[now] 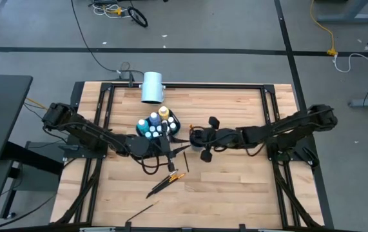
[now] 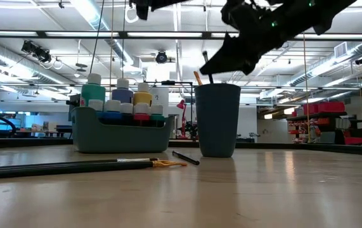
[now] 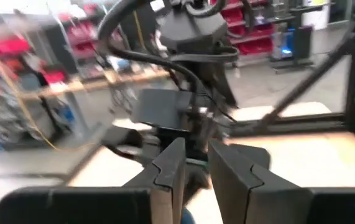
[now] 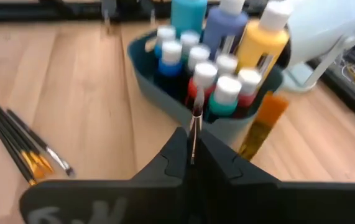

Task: Pick & Place Paint Supplies
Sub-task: Put the silver paint brush into the blue cup, then put the gold paint brush in the middle into the cup

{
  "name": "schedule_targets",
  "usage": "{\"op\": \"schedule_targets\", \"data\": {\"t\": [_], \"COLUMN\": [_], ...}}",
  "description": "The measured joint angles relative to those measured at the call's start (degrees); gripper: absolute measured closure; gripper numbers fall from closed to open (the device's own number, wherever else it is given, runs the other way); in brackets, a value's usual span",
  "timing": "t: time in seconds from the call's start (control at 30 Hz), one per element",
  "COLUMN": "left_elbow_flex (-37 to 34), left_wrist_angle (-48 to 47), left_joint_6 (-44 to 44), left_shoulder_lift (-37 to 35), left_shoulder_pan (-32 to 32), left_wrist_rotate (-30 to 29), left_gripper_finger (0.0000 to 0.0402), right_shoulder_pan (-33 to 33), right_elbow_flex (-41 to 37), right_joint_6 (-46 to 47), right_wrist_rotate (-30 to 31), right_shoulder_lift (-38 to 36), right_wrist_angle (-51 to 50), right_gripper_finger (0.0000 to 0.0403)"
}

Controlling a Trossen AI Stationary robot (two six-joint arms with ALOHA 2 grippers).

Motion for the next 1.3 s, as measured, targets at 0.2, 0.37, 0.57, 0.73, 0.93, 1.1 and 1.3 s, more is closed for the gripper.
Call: {"op": "schedule_targets", "data": {"t": [0.2, 0.37, 0.57, 0.73, 0.93, 1.1, 1.3], "left_elbow_flex": [0.0, 0.0, 0.0, 0.0, 0.0, 0.0, 0.0], "left_wrist_angle": [-14.6, -18.7, -22.0, -24.3, -24.8, -26.7, -34.0], "left_joint_6": [-12.2, -16.2, -26.5, -31.9, -26.5, -25.8, -35.3], "left_shoulder_lift": [0.3, 1.8, 2.6, 3.5, 4.0, 4.0, 4.0], "left_shoulder_pan": [-0.6, -0.7, -1.0, -2.7, -6.1, -8.8, -10.1], "left_wrist_rotate": [8.2, 13.0, 16.0, 21.0, 19.5, 13.3, 9.9], "left_gripper_finger": [0.0330, 0.0335, 0.0335, 0.0335, 0.0335, 0.0335, 0.0335], "right_shoulder_pan": [0.0, 0.0, 0.0, 0.2, 1.6, 4.5, 8.9], "right_elbow_flex": [0.0, 0.0, 0.0, 0.0, 0.0, 0.0, 0.0], "right_joint_6": [-1.5, -3.0, -3.0, -3.1, -8.3, -11.4, -15.0], "right_wrist_rotate": [-0.7, -1.5, -2.4, -2.6, 2.4, 3.8, -9.2], "right_shoulder_lift": [2.6, 2.7, 2.7, 2.7, 1.8, 0.1, -0.5], "right_wrist_angle": [-0.7, -0.8, -2.1, -2.7, 0.8, 5.4, 13.2], "right_gripper_finger": [0.0367, 0.0354, 0.0333, 0.0300, 0.0254, 0.0235, 0.0234]}}
